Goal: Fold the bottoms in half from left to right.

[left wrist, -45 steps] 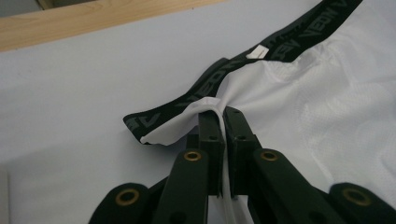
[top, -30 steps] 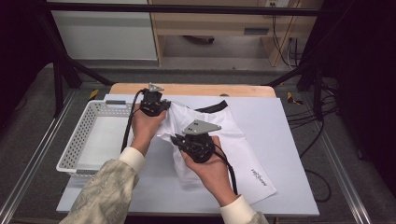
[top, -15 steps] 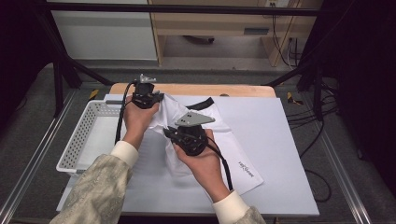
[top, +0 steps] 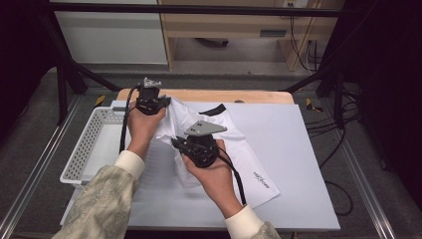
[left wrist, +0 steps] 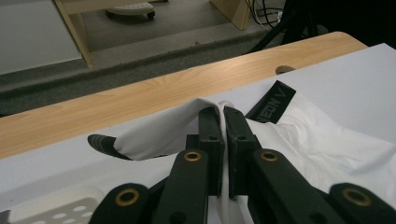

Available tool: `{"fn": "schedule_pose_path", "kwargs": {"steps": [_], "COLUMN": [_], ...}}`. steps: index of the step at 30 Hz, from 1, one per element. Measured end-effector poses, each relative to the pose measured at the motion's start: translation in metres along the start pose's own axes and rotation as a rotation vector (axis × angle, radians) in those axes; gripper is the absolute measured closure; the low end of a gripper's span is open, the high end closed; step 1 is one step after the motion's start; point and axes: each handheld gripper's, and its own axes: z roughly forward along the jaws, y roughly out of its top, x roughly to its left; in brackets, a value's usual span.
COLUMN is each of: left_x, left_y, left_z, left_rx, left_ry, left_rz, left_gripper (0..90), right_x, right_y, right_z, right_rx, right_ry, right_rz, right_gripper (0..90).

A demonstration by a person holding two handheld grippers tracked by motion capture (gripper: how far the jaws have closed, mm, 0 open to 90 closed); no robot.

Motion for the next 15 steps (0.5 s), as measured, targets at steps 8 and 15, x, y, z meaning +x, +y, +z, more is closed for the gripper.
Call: {"fn": "schedule_pose_path", "kwargs": {"steps": [8, 15], "left_x": [-0.009, -0.026], "left_y": [-0.007, -0.010], "left_z": [0.008, 0.016], "left_rx": [0.037, 0.051], "left_ry": [-0.016, -0.036], "left_rz": [0.005, 0.010], "left_gripper": [87.0, 86.9], "right_x": [-0.008, -0.021], "right_y": [-0.009, -0.018], "right_z": [-0.006, -0.024], "right_rx": [0.001, 0.025], "right_ry": [-0.025, -0.040], "right_rz": [0.028, 0.068], "right_gripper": [86.2, 86.2]}}
